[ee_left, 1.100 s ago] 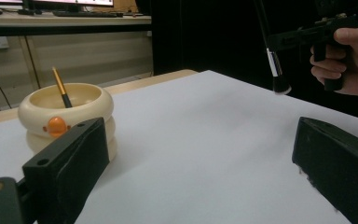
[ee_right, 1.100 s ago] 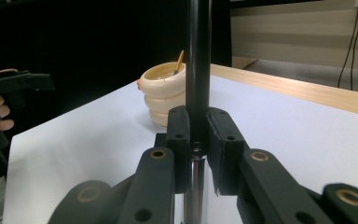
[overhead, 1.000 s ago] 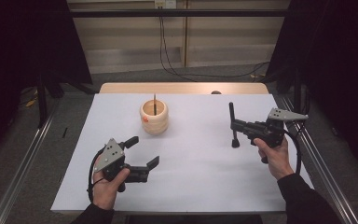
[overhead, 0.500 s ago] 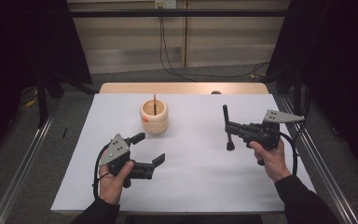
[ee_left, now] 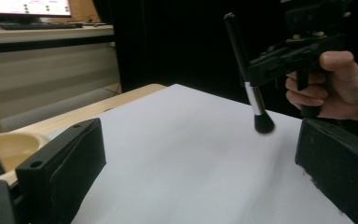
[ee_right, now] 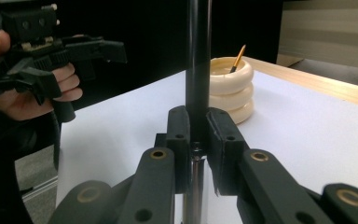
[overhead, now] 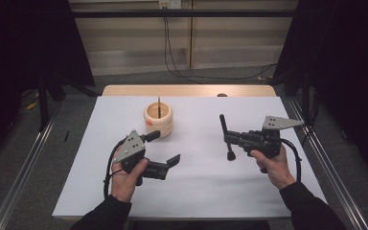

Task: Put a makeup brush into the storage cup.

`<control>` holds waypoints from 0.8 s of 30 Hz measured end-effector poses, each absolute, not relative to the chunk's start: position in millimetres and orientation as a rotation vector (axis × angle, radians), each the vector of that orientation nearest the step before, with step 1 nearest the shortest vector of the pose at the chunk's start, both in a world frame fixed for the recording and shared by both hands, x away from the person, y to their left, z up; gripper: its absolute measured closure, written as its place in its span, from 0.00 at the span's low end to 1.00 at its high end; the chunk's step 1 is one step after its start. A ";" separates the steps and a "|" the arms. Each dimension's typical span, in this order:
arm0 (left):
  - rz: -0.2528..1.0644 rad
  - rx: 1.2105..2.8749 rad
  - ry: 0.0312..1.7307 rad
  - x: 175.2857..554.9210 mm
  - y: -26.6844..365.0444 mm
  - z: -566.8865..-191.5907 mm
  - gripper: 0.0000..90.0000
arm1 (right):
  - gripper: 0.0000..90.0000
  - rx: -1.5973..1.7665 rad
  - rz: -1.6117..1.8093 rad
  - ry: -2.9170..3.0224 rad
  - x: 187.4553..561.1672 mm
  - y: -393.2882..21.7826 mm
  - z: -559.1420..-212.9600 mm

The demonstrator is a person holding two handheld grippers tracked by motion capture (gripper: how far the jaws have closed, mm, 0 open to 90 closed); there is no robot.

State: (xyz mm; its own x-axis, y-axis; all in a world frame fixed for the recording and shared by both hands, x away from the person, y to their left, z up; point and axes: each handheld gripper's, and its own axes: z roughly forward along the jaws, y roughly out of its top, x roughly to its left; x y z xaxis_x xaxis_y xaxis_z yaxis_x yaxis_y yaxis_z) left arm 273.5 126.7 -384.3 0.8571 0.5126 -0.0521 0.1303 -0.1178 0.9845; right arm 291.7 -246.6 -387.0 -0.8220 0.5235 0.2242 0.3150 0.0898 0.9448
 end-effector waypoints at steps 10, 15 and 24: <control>0.319 1.697 0.488 273.8 123.0 -386.0 0.01 | 0.89 0.785 1.810 2.276 289.2 -232.2 -388.0; 0.313 1.718 0.470 273.1 123.9 -386.1 0.01 | 0.89 0.767 1.742 2.353 289.2 -228.2 -386.6; 0.292 1.738 0.472 272.1 120.5 -388.1 0.01 | 0.89 0.701 1.640 2.502 291.1 -222.2 -383.7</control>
